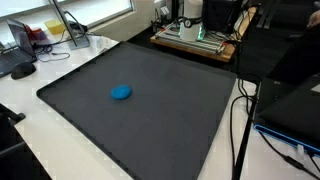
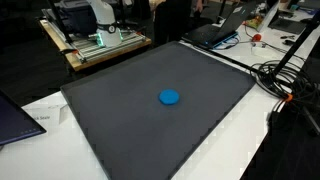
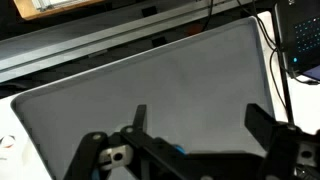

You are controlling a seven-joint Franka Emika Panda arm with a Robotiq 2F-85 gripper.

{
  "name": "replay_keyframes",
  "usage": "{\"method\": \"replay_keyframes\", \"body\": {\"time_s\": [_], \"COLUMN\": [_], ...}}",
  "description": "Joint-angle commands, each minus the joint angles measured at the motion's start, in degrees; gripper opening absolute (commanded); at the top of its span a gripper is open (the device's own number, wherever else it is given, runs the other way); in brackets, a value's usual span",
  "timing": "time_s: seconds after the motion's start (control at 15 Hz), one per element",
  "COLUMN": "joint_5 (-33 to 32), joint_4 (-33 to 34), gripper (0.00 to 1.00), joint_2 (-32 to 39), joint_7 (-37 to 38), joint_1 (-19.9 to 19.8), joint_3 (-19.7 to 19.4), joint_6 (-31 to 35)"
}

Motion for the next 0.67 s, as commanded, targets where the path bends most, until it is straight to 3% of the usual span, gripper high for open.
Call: {"method": "replay_keyframes", "body": {"time_s": [0.0,0.4,0.6], "joint_5": [0.56,0.56,0.25], "joint_4": [0.21,0.21,-0.43], "gripper": [1.0,1.0,1.0], "joint_2": [0.32,0.32,-0.3], "joint_7": [-0.71,-0.71,-2.53], "joint_1": [-1.63,-1.63,-0.15], "joint_3": [1.18,1.18,3.4], "joint_6": [-0.26,-0.26,0.38]}}
